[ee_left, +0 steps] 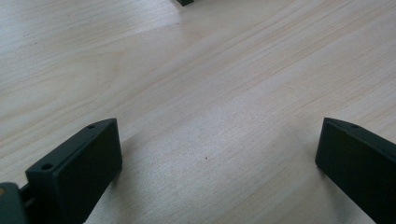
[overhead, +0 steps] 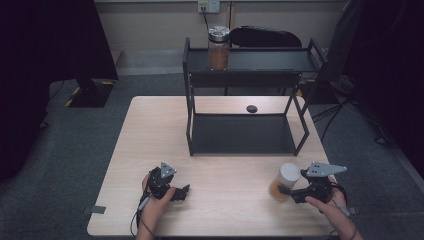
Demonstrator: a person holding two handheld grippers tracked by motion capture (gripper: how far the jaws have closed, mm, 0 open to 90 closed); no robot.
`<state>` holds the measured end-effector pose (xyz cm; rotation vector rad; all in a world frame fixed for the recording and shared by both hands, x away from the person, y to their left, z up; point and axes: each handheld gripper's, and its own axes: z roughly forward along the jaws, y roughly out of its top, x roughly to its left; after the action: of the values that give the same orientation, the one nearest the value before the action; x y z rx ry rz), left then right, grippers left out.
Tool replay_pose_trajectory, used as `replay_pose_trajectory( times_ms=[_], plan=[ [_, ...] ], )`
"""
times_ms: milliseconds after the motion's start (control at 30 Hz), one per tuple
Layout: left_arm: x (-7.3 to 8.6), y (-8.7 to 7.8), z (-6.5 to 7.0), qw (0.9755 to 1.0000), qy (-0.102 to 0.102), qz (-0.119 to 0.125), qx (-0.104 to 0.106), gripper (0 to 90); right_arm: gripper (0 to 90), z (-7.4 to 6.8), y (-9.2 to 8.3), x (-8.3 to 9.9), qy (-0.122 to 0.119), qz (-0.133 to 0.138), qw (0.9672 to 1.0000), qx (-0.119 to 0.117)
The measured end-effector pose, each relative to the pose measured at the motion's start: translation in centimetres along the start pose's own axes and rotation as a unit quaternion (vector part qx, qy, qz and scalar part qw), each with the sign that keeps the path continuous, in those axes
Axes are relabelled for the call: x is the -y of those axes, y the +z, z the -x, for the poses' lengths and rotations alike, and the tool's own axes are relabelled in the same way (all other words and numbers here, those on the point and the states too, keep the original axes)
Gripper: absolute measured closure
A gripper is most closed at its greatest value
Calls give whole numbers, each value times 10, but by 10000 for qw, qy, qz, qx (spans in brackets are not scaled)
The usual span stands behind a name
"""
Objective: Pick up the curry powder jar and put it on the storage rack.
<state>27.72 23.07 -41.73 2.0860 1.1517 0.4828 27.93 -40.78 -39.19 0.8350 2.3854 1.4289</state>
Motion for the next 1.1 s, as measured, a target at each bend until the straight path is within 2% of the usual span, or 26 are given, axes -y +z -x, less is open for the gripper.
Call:
replay_pose_trajectory(
  times_ms=[167,200,267,367,433,500,633,700,1033,1100],
  plan=[
    [0,0,0,10000,2,-2,-1,1,331,-6,4,1,-89,66,9999,131],
    [0,0,0,10000,0,-1,-1,1,335,-5,4,2,-45,101,9999,107],
    [0,0,0,10000,-1,-1,-1,1,340,-6,4,3,-150,149,9997,125],
    [0,0,0,10000,2,-2,0,1,347,-8,4,1,-171,153,9996,173],
    [0,0,0,10000,1,-2,0,1,353,-9,4,-2,-163,145,9996,186],
    [0,0,0,10000,1,-1,0,1,355,-5,4,-7,-87,129,9998,89],
    [0,0,0,10000,2,-2,0,1,355,-8,8,-20,-228,69,9996,136],
    [0,0,0,10000,1,-2,0,1,355,-6,10,-24,-202,83,9997,97],
    [0,0,0,10000,2,-3,0,1,355,4,28,-50,-93,49,9999,5],
    [0,0,0,10000,2,-3,0,1,355,4,31,-55,-103,43,9999,57]
  ],
)
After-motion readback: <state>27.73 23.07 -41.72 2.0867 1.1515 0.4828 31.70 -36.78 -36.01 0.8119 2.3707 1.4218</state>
